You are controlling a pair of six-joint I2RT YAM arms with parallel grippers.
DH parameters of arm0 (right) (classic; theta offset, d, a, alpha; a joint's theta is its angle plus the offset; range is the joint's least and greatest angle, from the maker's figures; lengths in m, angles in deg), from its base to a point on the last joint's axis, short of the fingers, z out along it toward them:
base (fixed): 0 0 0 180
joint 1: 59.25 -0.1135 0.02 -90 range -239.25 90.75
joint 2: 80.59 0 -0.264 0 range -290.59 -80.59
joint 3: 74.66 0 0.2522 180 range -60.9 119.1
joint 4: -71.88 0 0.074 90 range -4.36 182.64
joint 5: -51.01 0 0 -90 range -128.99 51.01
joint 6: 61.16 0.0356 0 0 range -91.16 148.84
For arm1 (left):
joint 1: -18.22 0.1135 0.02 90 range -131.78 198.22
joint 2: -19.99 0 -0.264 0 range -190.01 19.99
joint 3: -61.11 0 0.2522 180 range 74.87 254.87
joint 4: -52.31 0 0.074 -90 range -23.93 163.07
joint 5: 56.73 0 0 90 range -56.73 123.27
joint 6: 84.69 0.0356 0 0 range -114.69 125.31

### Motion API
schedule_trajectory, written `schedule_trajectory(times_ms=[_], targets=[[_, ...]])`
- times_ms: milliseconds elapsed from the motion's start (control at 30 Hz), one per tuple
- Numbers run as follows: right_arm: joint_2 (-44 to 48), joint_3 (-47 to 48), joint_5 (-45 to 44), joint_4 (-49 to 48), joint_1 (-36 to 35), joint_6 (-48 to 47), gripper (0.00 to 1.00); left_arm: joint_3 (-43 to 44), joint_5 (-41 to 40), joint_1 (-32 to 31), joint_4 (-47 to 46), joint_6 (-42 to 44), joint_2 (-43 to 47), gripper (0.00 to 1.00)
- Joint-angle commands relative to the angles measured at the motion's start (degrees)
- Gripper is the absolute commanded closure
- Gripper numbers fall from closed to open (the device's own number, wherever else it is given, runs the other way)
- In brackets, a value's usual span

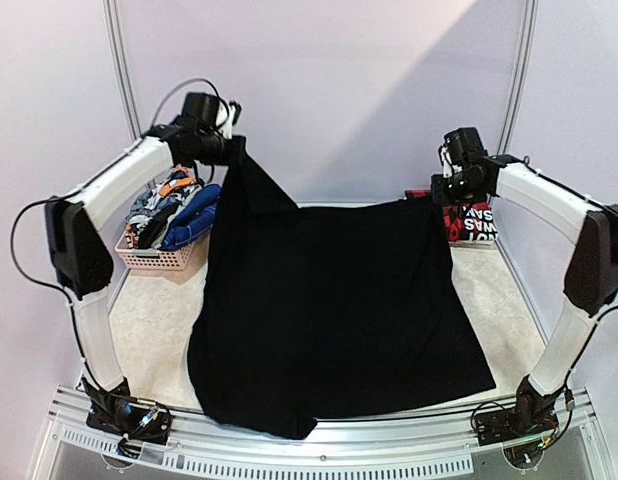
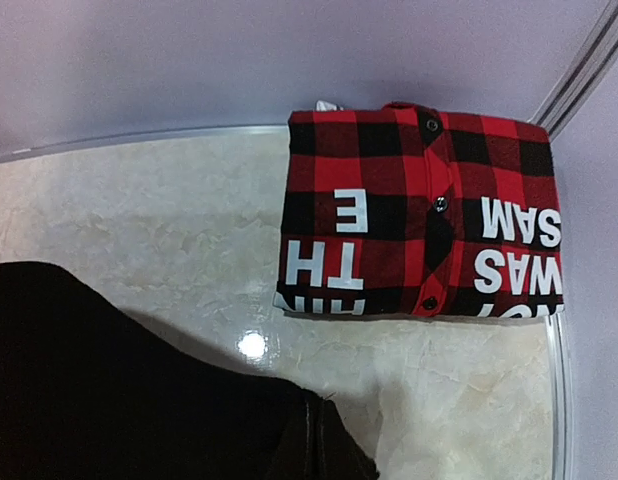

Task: Fold and stack the mixed laundry pile
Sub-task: Flatten out the crumpled T-shirt at the center of the board.

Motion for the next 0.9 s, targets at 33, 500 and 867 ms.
schedule_trajectory(times_ms=[33,500,867], targets=[[-6.4,1.1,5.4,-4.0,1.2,0.6,1.00,0.4,5.4,1.3,-6.6,-4.0,-5.6,1.00],[-19.7,11.8,5.6,-5.4,3.0,0.2,1.00,7.6,7.4,4.4,-13.5,-8.5,-18.7,1.00],[-29.3,24.9,2.1,-7.0,7.4,7.1,0.76,29.4,7.1,9.4,-18.4,-29.0,-39.4,0.76]])
